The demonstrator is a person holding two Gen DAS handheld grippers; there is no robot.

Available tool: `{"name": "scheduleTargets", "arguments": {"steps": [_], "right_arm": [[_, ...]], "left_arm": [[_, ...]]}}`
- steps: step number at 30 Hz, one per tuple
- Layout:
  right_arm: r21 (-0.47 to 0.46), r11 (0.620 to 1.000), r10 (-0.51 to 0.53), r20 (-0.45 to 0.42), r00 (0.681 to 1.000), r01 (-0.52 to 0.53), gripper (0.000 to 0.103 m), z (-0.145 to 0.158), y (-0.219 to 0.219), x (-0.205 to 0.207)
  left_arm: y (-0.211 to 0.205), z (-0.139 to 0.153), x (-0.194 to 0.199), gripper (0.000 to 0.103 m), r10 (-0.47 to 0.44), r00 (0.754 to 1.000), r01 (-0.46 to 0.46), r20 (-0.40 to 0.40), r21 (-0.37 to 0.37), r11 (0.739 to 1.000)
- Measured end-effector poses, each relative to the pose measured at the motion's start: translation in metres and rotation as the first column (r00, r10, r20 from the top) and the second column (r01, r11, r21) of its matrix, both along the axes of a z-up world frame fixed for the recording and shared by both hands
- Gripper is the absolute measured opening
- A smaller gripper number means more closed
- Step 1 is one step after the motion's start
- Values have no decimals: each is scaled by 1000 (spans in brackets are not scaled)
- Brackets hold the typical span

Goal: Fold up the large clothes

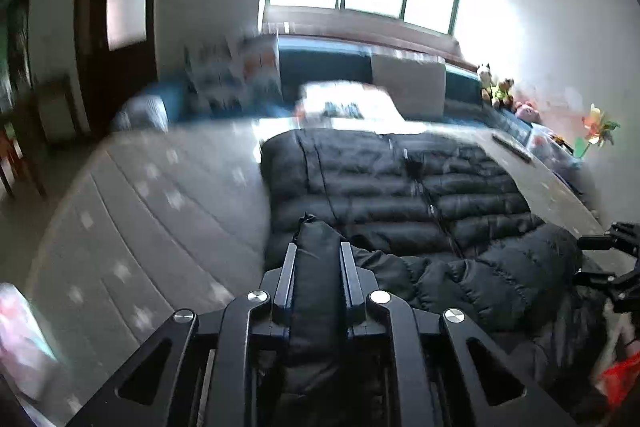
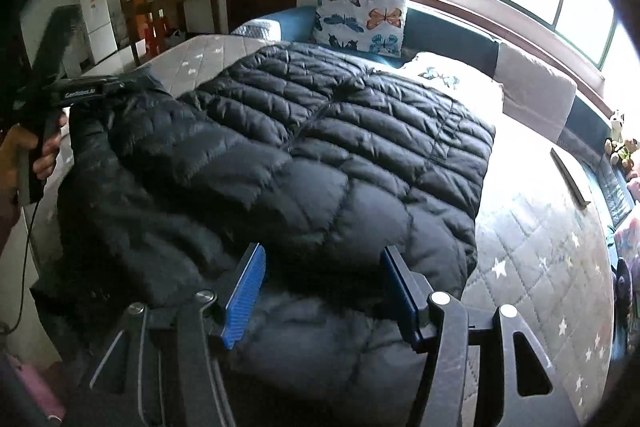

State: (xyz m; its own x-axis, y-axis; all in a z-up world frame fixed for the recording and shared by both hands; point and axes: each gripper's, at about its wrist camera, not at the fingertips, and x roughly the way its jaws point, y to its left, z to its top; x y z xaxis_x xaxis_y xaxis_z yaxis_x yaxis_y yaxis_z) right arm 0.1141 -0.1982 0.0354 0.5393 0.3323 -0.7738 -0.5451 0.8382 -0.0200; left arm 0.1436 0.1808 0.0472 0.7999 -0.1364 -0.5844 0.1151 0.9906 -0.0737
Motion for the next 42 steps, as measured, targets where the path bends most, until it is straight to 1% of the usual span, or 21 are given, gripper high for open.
{"name": "scheduleTargets", "arguments": {"steps": [2, 5, 6, 9, 11, 12, 15, 17, 19, 20, 21, 22, 23, 24, 25, 28, 31, 33, 35, 38, 42], "right_arm": [[12, 1000, 1, 10, 1000, -1, 65, 3, 4, 4], [13, 1000, -10, -8, 1000, 10, 67, -10, 12, 13], [6, 1000, -19, -34, 999, 19, 74, -21, 14, 18], [31, 999, -40, -65, 997, 42, 76, -49, 14, 28], [26, 998, -47, -75, 996, 50, 76, -48, 15, 30], [-1, 999, -44, -73, 996, 44, 76, -46, 18, 29], [-76, 997, -36, -60, 998, 31, 76, -32, 26, 24], [-70, 997, -15, -49, 999, 12, 76, -20, 28, 18], [-40, 999, 8, -29, 1000, -10, 76, -2, 33, 9], [-21, 999, 25, -28, 999, -25, 76, 3, 37, 6], [2, 999, 44, -31, 999, -44, 76, 8, 42, 4], [20, 998, 58, -36, 998, -57, 76, 10, 47, 4], [41, 996, 78, -47, 996, -76, 76, 11, 55, 3], [51, 994, 100, -67, 993, -97, 76, 8, 64, 4], [56, 993, 112, -80, 990, -108, 76, 5, 71, 4], [41, 991, 135, -130, 982, -131, 76, -15, 97, 10], [9, 993, 121, -143, 982, -121, 77, -33, 111, 16], [3, 993, 118, -154, 981, -119, 79, -37, 113, 21], [11, 993, 116, -163, 980, -115, 79, -38, 113, 24], [3, 992, 128, -158, 979, -130, 79, -39, 113, 24], [-16, 991, 127, -153, 980, -131, 80, -43, 116, 22]], "left_arm": [[-1, 0, 0, 18, 14, 1000, -14, 23, 15, 1000], [1, -22, 11, 18, 47, 999, -46, -14, 66, 997], [1, -35, 15, 18, 55, 998, -52, -41, 66, 996], [6, -53, 21, 24, 69, 995, -67, -66, 31, 997], [9, -51, 23, 27, 77, 994, -76, -78, 15, 997], [10, -50, 24, 27, 78, 994, -77, -81, 9, 997], [13, -40, 14, 28, 76, 992, -76, -101, 2, 997], [13, -24, 2, 31, 79, 993, -80, -87, -9, 997], [12, -1, -18, 31, 86, 995, -86, -41, 12, 996], [14, 9, -28, 36, 83, 996, -82, -18, 16, 996], [13, 18, -35, 50, 82, 997, -83, 10, 17, 996], [10, 27, -43, 57, 80, 996, -81, 33, 4, 997], [8, 33, -49, 60, 60, 997, -59, 48, -20, 998], [1, 38, -56, 60, -4, 999, 8, 54, -63, 998], [-7, 39, -60, 60, -53, 997, 57, 48, -82, 995], [-28, 28, -65, 60, -156, 988, 157, 18, -90, 983], [-46, 3, -56, 60, -212, 976, 209, -43, -50, 977], [-50, -17, -47, 60, -202, 974, 201, -98, -24, 979], [-47, -33, -42, 60, -191, 974, 188, -123, -35, 982], [-45, -47, -38, 60, -181, 974, 175, -135, -53, 983], [-47, -53, -35, 60, -172, 976, 169, -132, -31, 985]]}}
